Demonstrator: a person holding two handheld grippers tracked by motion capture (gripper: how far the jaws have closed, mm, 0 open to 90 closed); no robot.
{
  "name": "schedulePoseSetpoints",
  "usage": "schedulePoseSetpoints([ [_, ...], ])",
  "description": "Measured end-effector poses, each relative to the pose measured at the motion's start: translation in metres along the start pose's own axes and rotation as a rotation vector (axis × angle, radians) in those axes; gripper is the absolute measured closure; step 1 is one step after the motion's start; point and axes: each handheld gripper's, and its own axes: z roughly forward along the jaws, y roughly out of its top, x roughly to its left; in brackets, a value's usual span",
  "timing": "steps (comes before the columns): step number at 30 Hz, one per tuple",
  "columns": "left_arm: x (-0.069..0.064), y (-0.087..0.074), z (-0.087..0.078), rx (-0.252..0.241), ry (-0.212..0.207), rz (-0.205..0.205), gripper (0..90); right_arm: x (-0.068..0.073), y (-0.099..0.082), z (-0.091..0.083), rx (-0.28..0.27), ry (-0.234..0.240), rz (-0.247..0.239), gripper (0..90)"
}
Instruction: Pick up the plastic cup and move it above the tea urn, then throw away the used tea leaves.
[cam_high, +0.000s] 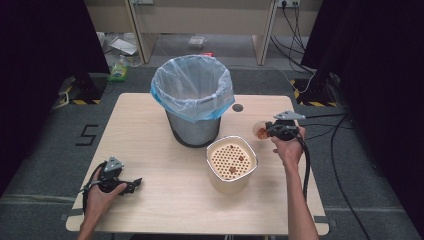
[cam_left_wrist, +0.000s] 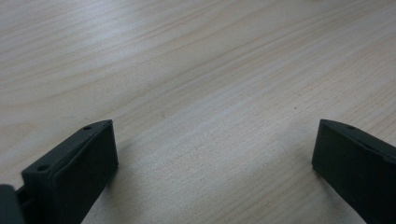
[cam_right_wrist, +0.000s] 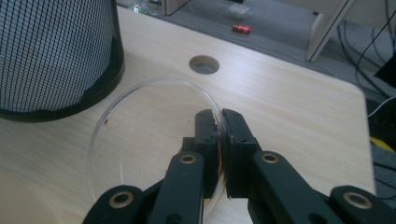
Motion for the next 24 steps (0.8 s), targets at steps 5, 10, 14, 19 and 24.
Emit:
schedulePoseSetpoints([
  [5, 0.0, 0.0, 0.0, 0.001, 0.003, -0.001, 0.0, -0.003, 0.008, -0.013, -0.054, -0.037, -0.043, 86.3],
  [10, 0.0, 0.0, 0.0, 0.0, 0.004, -0.003, 0.0, 0.001, 0.01, -0.021, -0.083, -0.038, -0.074, 86.3],
  [14, 0.0, 0.0, 0.0, 0.0, 0.004, -0.003, 0.0, 0.007, 0.014, -0.03, -0.122, -0.033, -0.095, 86.2],
  [19, 0.0, 0.0, 0.0, 0.0, 0.004, -0.003, 0.0, 0.019, 0.022, -0.042, -0.165, -0.032, -0.137, 86.2],
  [24, 0.0, 0.0, 0.0, 0.0, 0.004, -0.003, 0.0, 0.039, 0.031, -0.054, -0.209, -0.027, -0.209, 86.1],
])
